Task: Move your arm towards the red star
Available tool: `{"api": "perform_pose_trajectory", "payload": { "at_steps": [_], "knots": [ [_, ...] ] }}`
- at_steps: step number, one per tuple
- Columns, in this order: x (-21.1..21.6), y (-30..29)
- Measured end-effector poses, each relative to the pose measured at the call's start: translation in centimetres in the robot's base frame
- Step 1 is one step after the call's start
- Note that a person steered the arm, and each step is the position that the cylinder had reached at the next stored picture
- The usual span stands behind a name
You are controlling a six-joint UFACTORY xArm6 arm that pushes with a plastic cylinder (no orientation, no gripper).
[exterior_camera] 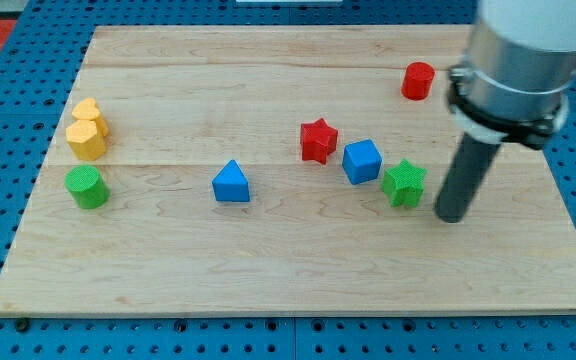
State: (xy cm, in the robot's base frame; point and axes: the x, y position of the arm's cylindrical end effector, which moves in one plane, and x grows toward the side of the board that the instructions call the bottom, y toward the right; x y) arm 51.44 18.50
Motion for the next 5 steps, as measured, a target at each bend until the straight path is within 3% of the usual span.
{"api": "perform_pose_trajectory", "payload": {
  "at_steps": [4, 5],
  "knots": [
    [-2.1, 4.6],
    [-8.8, 6.3]
  ]
}}
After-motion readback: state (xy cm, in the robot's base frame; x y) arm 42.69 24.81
